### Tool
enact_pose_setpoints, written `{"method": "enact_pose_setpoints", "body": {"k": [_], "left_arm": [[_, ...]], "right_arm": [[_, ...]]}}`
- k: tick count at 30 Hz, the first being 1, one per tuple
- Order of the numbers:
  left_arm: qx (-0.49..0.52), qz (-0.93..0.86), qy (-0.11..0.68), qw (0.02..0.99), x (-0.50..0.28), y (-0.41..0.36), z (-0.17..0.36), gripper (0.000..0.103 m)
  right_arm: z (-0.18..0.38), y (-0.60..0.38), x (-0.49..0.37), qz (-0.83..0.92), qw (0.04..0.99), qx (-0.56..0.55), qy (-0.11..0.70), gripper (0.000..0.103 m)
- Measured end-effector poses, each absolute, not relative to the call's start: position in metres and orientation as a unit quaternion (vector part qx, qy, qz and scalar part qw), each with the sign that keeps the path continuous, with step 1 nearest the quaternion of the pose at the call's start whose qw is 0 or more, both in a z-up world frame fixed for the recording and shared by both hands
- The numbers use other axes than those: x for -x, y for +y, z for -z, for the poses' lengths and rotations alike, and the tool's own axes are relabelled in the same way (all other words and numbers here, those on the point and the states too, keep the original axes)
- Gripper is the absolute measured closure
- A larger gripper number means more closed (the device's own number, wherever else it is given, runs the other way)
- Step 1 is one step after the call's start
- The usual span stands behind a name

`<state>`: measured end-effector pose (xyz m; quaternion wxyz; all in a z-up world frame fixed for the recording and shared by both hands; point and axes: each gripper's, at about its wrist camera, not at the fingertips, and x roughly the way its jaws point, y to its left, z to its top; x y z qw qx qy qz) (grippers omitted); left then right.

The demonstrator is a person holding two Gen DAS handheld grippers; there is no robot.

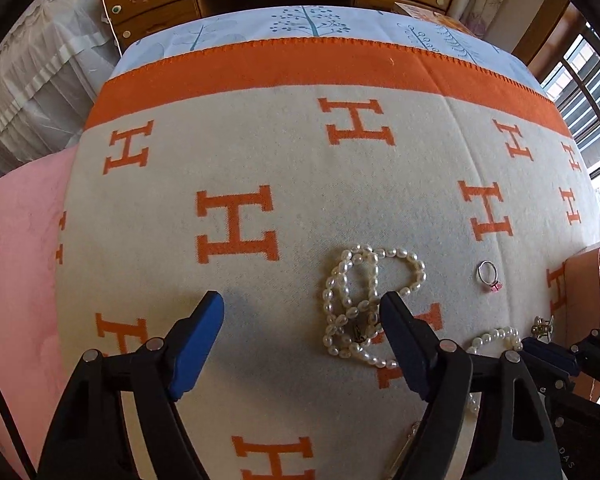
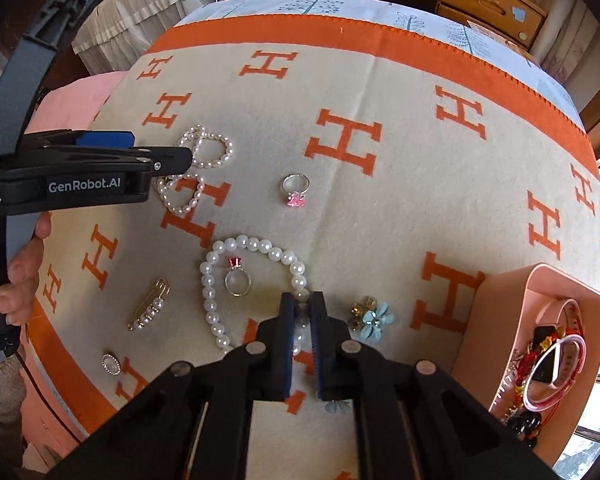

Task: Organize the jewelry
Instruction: 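Grasp the white pearl bracelet with the right tool while the left tool grasps the pearl necklace, then lower both pearl pieces into the pink box and open both tools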

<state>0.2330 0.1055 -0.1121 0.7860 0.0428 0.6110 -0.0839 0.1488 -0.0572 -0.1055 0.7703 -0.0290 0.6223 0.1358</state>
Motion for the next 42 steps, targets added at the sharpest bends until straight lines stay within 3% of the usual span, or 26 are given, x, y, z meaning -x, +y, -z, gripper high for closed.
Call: {"method": "enact_pose_setpoints", "body": {"k": [2, 7, 10, 11, 12, 18, 29, 36, 42], "left_arm": [[-0.046, 0.084, 0.616, 0.782, -0.234, 0.104, 0.113, 0.025], [-0.053, 0.09, 0.627, 0.772, -0.235, 0.102, 0.117, 0.038], [-0.05, 0.091, 0.629, 0.771, -0.233, 0.101, 0.112, 0.072], [-0.047, 0.093, 0.631, 0.769, -0.232, 0.1, 0.112, 0.093], [-0.042, 0.092, 0.635, 0.766, -0.231, 0.101, 0.111, 0.097], [-0.009, 0.082, 0.629, 0.773, -0.223, 0.11, 0.095, 0.097], [-0.011, 0.128, 0.555, 0.822, -0.182, 0.076, -0.002, 0.097], [-0.031, 0.195, 0.511, 0.837, -0.147, 0.008, -0.054, 0.097], [-0.049, 0.265, 0.502, 0.822, -0.119, -0.066, -0.06, 0.097]], "right_arm": [[0.103, -0.061, -0.148, -0.141, 0.772, 0.017, 0.62, 0.096], [0.087, -0.07, -0.141, -0.159, 0.78, -0.012, 0.605, 0.096], [0.077, -0.076, -0.138, -0.168, 0.785, -0.028, 0.596, 0.096], [0.075, -0.079, -0.137, -0.171, 0.786, -0.036, 0.593, 0.096], [0.072, -0.082, -0.138, -0.173, 0.787, -0.041, 0.591, 0.096], [0.049, -0.093, -0.128, -0.178, 0.808, -0.067, 0.558, 0.096], [-0.044, -0.147, -0.084, -0.17, 0.878, -0.115, 0.433, 0.096], [-0.075, -0.199, -0.04, -0.134, 0.906, -0.139, 0.378, 0.096], [-0.062, -0.24, -0.015, -0.091, 0.909, -0.152, 0.378, 0.096]]}}
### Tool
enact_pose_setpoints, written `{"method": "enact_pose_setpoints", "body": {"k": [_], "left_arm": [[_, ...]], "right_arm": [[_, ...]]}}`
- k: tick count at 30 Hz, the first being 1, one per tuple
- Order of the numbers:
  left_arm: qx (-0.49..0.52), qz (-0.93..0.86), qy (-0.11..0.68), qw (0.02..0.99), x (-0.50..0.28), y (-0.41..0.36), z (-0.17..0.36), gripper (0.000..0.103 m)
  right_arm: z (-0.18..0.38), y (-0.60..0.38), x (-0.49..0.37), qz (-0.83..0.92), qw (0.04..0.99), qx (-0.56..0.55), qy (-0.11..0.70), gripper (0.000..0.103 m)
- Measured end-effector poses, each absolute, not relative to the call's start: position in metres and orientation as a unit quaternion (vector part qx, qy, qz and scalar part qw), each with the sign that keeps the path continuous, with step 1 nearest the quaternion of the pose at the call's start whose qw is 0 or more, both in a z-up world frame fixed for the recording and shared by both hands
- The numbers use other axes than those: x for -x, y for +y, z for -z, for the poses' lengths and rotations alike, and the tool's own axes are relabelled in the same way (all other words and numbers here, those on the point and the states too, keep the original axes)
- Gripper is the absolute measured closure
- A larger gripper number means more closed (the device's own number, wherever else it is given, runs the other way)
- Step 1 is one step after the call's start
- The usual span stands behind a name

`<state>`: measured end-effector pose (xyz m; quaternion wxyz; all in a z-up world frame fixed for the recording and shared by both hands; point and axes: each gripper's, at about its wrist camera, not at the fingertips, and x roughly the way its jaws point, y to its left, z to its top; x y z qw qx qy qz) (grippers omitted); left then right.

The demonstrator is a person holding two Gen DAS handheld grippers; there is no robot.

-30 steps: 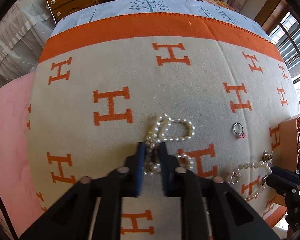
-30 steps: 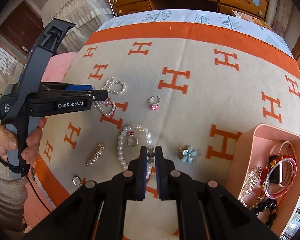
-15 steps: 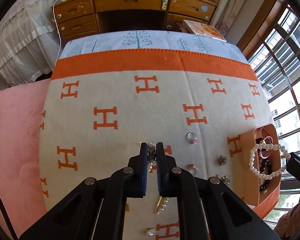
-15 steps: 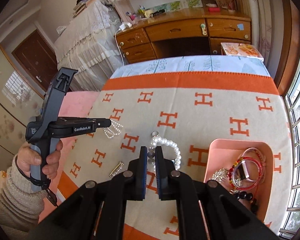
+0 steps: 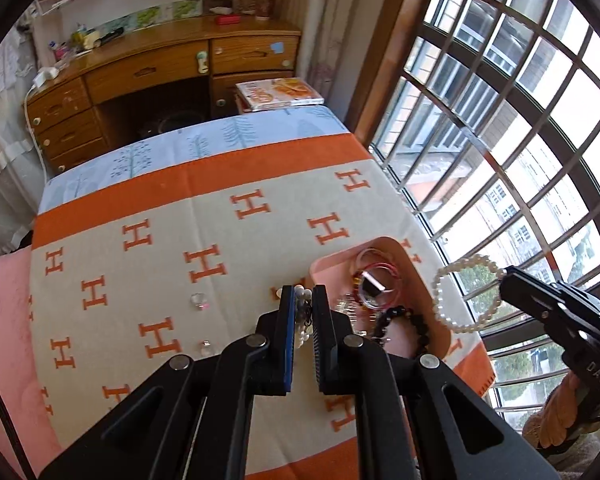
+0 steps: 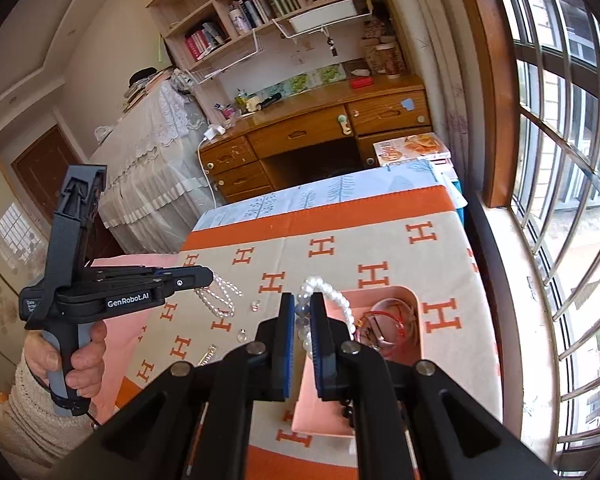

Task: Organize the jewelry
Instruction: 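Lower both pearl pieces into the pink box and open both tools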

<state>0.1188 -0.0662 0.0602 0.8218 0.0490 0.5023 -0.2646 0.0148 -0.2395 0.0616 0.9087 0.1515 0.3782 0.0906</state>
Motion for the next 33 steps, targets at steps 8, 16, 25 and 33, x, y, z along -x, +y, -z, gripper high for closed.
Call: {"method": "enact_pose_setpoints", "body": {"k": [8, 16, 25, 33], "left_arm": [[-0.075, 0.308, 0.535, 0.783, -0.094, -0.14, -0.02, 0.097], [-0.076, 0.316, 0.565, 0.759, -0.083, -0.156, 0.014, 0.097], [-0.073, 0.319, 0.563, 0.759, -0.08, -0.155, 0.013, 0.097], [-0.065, 0.325, 0.557, 0.762, -0.078, -0.15, 0.006, 0.097]], "right_arm": [[-0.024, -0.268, 0.004, -0.08, 0.892, -0.169, 0.411, 0.095], [0.009, -0.266, 0.0, -0.096, 0.874, -0.171, 0.445, 0.095], [0.045, -0.255, -0.015, -0.123, 0.848, -0.181, 0.483, 0.095], [0.05, -0.271, -0.012, -0.082, 0.847, -0.204, 0.484, 0.094]]}}
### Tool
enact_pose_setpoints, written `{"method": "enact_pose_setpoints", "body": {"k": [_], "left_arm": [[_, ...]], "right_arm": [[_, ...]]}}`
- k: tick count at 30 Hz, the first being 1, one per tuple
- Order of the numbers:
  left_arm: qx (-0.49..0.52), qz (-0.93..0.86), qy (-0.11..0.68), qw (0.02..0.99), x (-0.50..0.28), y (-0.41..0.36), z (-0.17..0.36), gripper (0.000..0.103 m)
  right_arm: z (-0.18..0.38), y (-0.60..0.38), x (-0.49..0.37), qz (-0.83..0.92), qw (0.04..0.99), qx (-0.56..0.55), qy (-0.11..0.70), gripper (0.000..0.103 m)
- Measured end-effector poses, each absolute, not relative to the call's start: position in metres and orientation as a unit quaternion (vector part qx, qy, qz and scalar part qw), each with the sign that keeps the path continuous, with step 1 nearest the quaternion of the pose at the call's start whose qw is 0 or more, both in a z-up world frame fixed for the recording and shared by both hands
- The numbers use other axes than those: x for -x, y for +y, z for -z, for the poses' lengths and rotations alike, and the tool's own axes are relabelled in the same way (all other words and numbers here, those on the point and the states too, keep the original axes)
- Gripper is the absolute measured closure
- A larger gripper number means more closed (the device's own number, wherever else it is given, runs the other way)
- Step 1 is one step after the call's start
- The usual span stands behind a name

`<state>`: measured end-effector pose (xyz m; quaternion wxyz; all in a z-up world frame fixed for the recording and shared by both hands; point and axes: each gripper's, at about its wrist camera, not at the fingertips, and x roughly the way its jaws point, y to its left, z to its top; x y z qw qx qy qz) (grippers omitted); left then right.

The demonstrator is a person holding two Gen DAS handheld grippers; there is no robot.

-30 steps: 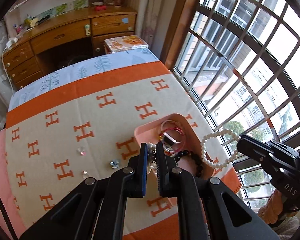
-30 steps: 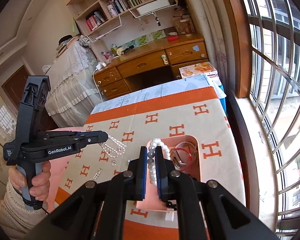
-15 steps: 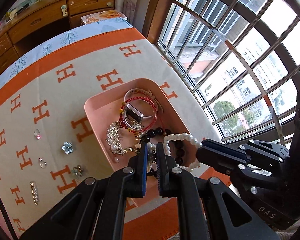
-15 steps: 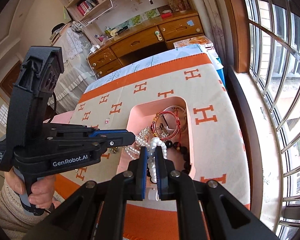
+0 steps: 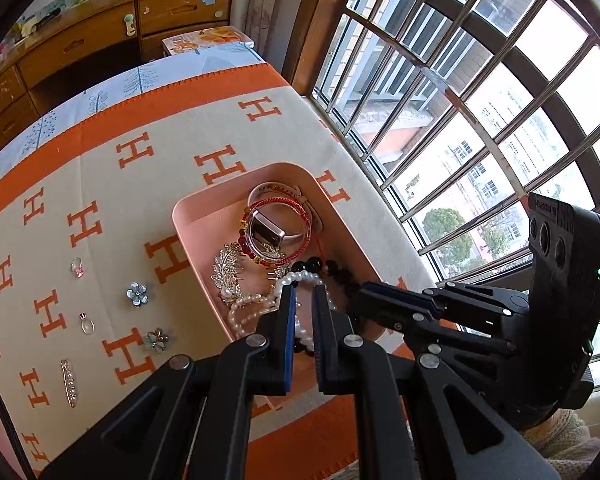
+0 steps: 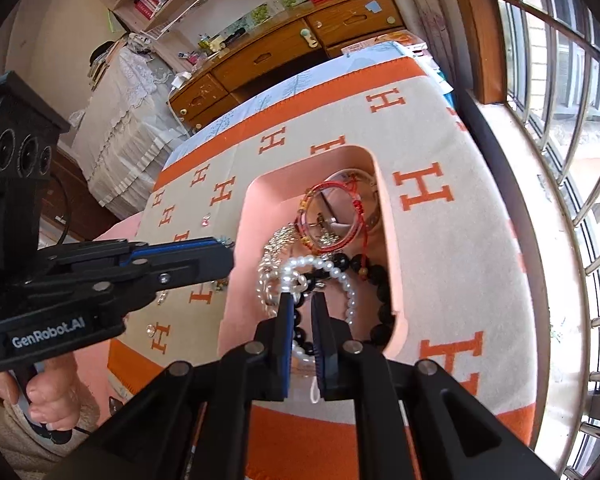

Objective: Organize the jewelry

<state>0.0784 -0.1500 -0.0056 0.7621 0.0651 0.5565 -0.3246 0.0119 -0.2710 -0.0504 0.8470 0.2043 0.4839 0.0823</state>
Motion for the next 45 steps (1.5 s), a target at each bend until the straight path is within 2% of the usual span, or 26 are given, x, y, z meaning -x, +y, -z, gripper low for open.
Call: {"method": "enact_pose_setpoints", "body": {"k": [11, 13, 15, 16, 18, 22, 24, 28, 32, 43, 44, 45], "left_arm": [[-0.08, 0.334, 0.541, 0.768, -0.067, -0.157, 0.001, 0.097], [-0.097, 0.322, 0.525, 0.782, -0.064, -0.154, -0.001, 0.089], [-0.107, 0.309, 0.511, 0.795, -0.059, -0.148, -0.001, 0.073], [-0.109, 0.301, 0.506, 0.801, -0.057, -0.145, 0.0, 0.068], [-0.105, 0.285, 0.497, 0.813, -0.052, -0.135, 0.003, 0.048], [-0.095, 0.253, 0.487, 0.831, -0.041, -0.111, 0.014, 0.045], [-0.09, 0.235, 0.487, 0.836, -0.036, -0.096, 0.02, 0.037], [-0.105, 0.181, 0.476, 0.854, -0.028, -0.059, 0.029, 0.035], [-0.108, 0.122, 0.471, 0.867, -0.024, -0.012, 0.035, 0.027], [-0.062, 0.049, 0.505, 0.86, -0.03, 0.092, 0.065, 0.027], [-0.063, 0.051, 0.505, 0.859, -0.032, 0.095, 0.067, 0.027], [-0.064, 0.054, 0.505, 0.859, -0.033, 0.098, 0.069, 0.027]], "right_arm": [[0.045, -0.278, 0.001, -0.075, 0.853, -0.211, 0.471, 0.094], [0.044, -0.274, 0.001, -0.08, 0.854, -0.207, 0.47, 0.094], [0.044, -0.27, 0.002, -0.087, 0.855, -0.203, 0.468, 0.094], [0.045, -0.267, 0.003, -0.09, 0.856, -0.201, 0.468, 0.094], [0.045, -0.263, 0.003, -0.096, 0.856, -0.197, 0.468, 0.094], [0.047, -0.251, 0.003, -0.105, 0.856, -0.182, 0.473, 0.094], [0.048, -0.244, 0.002, -0.11, 0.855, -0.173, 0.476, 0.094], [0.043, -0.227, 0.001, -0.119, 0.857, -0.154, 0.477, 0.094], [0.039, -0.206, -0.001, -0.137, 0.857, -0.139, 0.477, 0.094], [0.042, -0.131, -0.024, -0.182, 0.841, -0.083, 0.503, 0.094], [0.042, -0.126, -0.027, -0.182, 0.84, -0.078, 0.505, 0.09], [0.044, -0.121, -0.03, -0.18, 0.839, -0.071, 0.508, 0.079]]}}
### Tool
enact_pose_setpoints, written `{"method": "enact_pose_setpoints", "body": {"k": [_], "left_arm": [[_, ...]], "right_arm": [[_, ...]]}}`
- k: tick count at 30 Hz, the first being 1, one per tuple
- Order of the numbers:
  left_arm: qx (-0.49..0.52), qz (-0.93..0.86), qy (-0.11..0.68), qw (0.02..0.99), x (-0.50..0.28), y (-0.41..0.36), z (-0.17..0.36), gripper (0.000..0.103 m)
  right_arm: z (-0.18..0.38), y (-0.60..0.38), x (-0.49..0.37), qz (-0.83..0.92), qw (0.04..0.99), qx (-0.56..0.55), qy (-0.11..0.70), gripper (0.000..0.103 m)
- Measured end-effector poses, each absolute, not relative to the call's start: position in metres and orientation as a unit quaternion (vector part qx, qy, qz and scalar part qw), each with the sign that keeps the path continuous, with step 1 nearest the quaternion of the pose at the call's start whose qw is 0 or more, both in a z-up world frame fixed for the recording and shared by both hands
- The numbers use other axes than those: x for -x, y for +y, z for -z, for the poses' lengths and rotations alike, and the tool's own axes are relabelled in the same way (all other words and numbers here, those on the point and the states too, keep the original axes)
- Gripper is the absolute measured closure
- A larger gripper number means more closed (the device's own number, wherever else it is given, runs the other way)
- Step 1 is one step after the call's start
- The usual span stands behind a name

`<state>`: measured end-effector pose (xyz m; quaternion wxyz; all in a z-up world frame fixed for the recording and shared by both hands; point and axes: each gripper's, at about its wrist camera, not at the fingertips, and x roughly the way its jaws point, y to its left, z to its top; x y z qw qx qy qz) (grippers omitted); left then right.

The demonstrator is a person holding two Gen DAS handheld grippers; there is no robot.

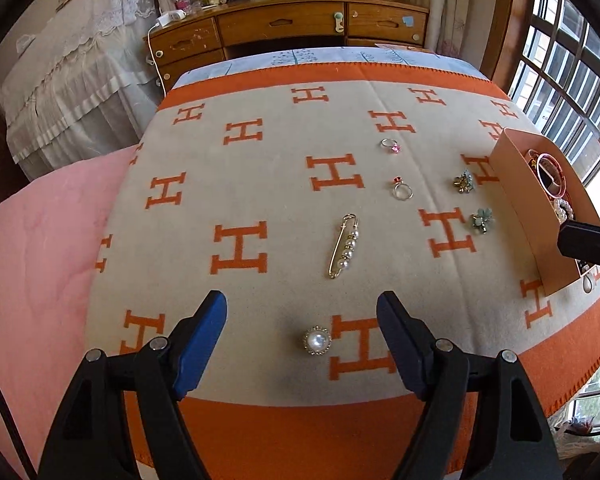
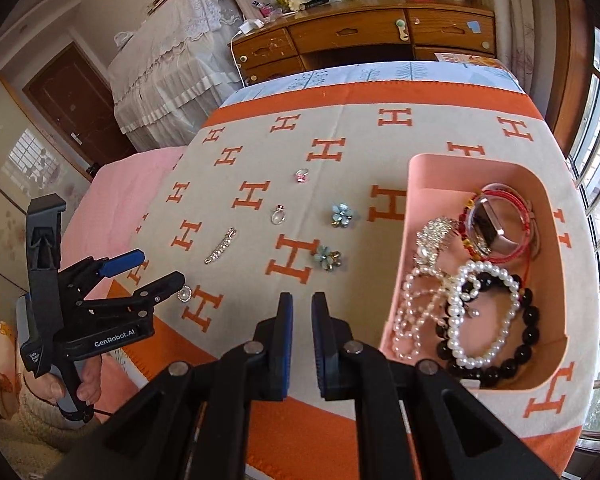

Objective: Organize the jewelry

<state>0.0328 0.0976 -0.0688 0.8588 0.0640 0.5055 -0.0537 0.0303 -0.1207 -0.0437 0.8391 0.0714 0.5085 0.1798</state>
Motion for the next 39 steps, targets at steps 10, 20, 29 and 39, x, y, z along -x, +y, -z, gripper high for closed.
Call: {"method": "enact_pose_setpoints", "body": {"k": [10, 20, 29, 39], "left_arm": [[-0.057, 0.099, 0.504, 0.856, -0.035, 0.116, 0.073, 0.027], [-0.058, 0.087, 0.502, 0.858, 0.002, 0.154, 0.068, 0.027], [-0.026, 0.058, 0.519, 0.852, 0.0, 0.178, 0.081, 0.027], [0.008, 0.055, 0.525, 0.849, -0.001, 0.196, 0.088, 0.027]], "right_arm": [[0.058, -0.069, -0.056, -0.202, 0.83, -0.021, 0.52, 0.066], [0.087, 0.023, -0.027, -0.342, 0.777, 0.098, 0.519, 0.066], [0.101, 0.056, -0.031, -0.37, 0.782, 0.151, 0.477, 0.067], [0.109, 0.06, -0.031, -0.419, 0.763, 0.212, 0.445, 0.074]]}}
